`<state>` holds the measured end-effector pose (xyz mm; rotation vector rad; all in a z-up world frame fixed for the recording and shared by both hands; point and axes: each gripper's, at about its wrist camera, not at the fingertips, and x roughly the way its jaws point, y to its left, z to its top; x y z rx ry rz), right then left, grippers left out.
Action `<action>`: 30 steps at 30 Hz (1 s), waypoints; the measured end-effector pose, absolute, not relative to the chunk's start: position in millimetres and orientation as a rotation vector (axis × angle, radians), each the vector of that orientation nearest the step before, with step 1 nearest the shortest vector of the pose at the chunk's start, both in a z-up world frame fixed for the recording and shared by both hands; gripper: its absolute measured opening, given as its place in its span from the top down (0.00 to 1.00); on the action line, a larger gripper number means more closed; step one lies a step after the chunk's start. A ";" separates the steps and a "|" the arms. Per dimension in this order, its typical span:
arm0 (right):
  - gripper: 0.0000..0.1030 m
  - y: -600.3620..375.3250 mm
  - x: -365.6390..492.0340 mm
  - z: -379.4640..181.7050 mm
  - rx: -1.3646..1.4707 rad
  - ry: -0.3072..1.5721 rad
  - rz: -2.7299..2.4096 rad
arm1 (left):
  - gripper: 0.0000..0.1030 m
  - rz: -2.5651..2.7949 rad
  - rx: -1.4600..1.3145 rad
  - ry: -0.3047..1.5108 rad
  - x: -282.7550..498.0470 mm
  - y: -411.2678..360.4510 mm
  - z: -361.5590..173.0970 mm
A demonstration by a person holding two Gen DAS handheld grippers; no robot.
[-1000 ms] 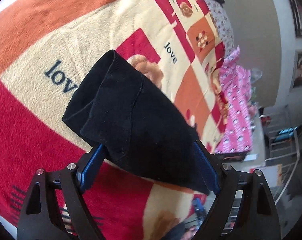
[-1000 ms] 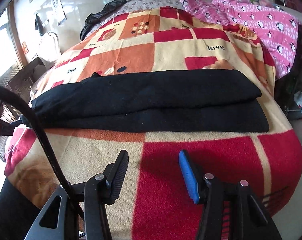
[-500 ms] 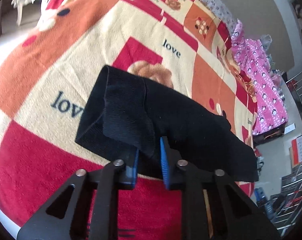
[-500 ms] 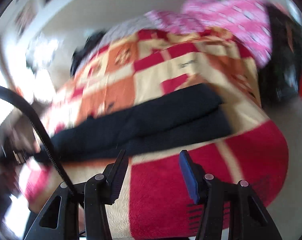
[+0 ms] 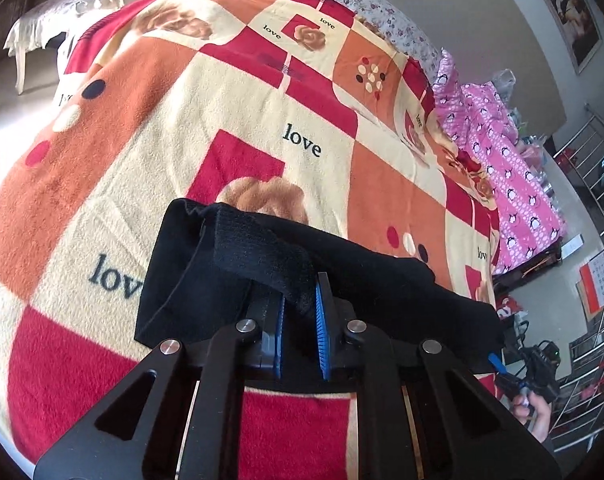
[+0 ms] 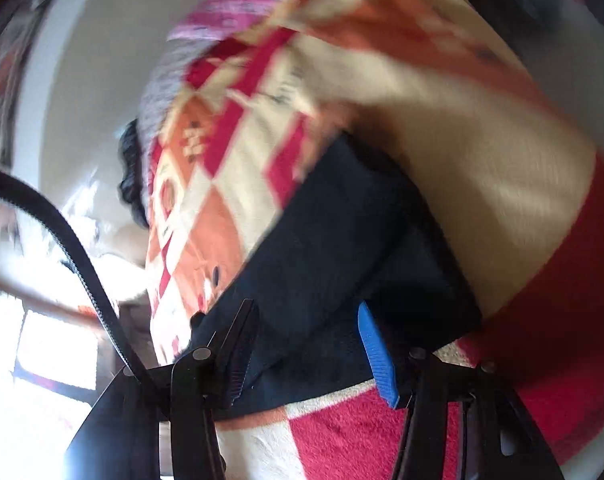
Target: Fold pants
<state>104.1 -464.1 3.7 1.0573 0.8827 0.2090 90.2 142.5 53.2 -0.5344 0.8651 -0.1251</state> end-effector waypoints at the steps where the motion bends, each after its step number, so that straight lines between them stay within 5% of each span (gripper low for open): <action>1: 0.51 -464.2 108.0 3.1 1.061 0.880 0.206 | 0.89 -0.123 -0.530 0.868 91.8 143.3 52.5; 2: 0.64 -463.9 111.4 3.0 1.057 0.881 0.208 | 0.89 -0.122 -0.525 0.874 95.7 142.8 51.0; 3: 0.89 -462.0 116.9 3.2 1.041 0.892 0.219 | 0.89 -0.117 -0.517 0.875 98.4 142.6 50.4; 4: 0.96 -458.9 122.7 4.7 1.005 0.913 0.221 | 0.89 -0.112 -0.505 0.877 103.4 142.7 50.5; 13: 0.96 -441.7 205.3 76.6 0.818 0.785 0.327 | 0.89 -0.089 -0.458 0.821 201.4 160.0 82.4; 19: 0.94 -416.5 304.6 91.8 0.748 0.698 0.316 | 0.87 -0.047 -0.489 0.879 281.2 176.5 58.1; 21: 0.64 -405.8 330.0 80.0 0.748 0.757 0.223 | 0.87 -0.038 -0.537 0.973 296.2 181.9 35.9; 22: 0.60 -403.0 335.3 75.4 0.761 0.786 0.238 | 0.87 -0.044 -0.572 0.981 295.7 184.9 30.8; 30: 0.60 -406.1 279.3 77.9 0.673 0.797 0.293 | 0.55 -0.003 -0.744 0.855 259.6 231.7 41.7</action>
